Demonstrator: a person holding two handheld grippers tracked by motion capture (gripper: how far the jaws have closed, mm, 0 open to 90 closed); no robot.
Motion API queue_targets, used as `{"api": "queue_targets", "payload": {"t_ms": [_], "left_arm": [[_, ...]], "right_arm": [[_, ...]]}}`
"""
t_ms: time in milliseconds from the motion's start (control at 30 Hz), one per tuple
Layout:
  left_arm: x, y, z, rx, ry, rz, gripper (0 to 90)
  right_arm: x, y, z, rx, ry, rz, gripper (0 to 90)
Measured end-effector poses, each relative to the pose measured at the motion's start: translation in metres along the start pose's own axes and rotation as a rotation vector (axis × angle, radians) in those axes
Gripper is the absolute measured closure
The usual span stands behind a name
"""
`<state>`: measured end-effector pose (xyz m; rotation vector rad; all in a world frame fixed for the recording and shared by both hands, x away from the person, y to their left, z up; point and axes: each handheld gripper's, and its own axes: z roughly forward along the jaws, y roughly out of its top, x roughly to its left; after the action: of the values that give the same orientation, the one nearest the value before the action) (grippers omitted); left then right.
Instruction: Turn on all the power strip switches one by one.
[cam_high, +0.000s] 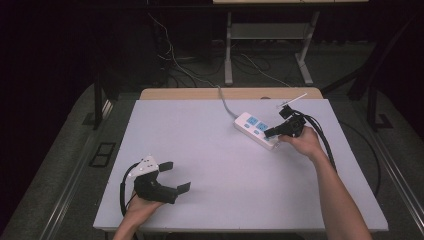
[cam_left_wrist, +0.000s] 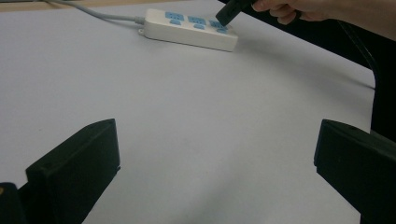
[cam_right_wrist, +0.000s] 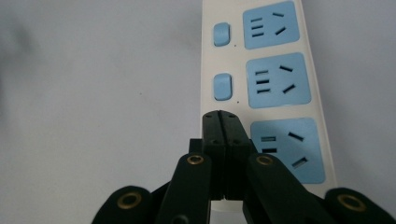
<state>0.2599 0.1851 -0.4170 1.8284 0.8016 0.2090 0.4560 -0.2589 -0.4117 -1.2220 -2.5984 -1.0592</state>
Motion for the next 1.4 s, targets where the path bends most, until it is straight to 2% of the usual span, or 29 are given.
{"api": "queue_targets", "payload": {"t_ms": [67,167,600,1033,1167,1200,1233,1267,1300,1333,1367,1400], "left_arm": [[0.000,0.000,0.000,-0.001,0.001,0.002,0.0],[-0.002,0.000,0.000,0.000,-0.003,0.007,0.0],[-0.003,0.000,0.003,0.009,-0.007,0.012,0.0],[-0.004,0.001,0.003,0.013,-0.005,0.018,0.0],[-0.004,0.001,0.002,0.013,-0.003,0.018,0.0],[-0.005,0.001,0.002,0.014,-0.003,0.019,0.0],[-0.005,0.000,0.001,0.013,-0.002,0.018,0.0],[-0.005,0.000,0.001,0.013,-0.002,0.018,0.0],[-0.005,0.000,0.000,0.013,0.000,0.019,0.0],[-0.005,0.000,-0.001,0.010,0.000,0.018,0.0],[-0.004,-0.001,-0.002,0.009,0.000,0.017,0.0],[-0.003,-0.001,-0.002,0.005,-0.002,0.010,0.0]], "right_arm": [[-0.001,-0.002,0.003,0.012,0.003,0.000,89.7],[-0.004,-0.005,0.002,-0.011,0.004,0.008,89.8],[-0.004,-0.010,0.002,-0.028,0.000,-0.005,90.0],[-0.004,-0.014,0.004,-0.059,0.001,0.014,90.0],[0.001,-0.013,0.010,-0.076,0.017,0.001,90.0],[0.005,-0.010,0.015,-0.082,0.031,-0.004,90.0],[0.006,-0.010,0.020,-0.067,0.069,0.000,90.0],[0.006,-0.010,0.020,-0.067,0.069,0.000,90.0],[0.011,-0.009,0.030,0.004,0.050,-0.032,90.0],[0.020,-0.006,0.031,0.009,-0.031,-0.090,90.0],[0.020,-0.006,0.031,0.009,-0.031,-0.090,90.0],[0.032,-0.003,0.029,0.092,-0.110,-0.155,90.0]]}}
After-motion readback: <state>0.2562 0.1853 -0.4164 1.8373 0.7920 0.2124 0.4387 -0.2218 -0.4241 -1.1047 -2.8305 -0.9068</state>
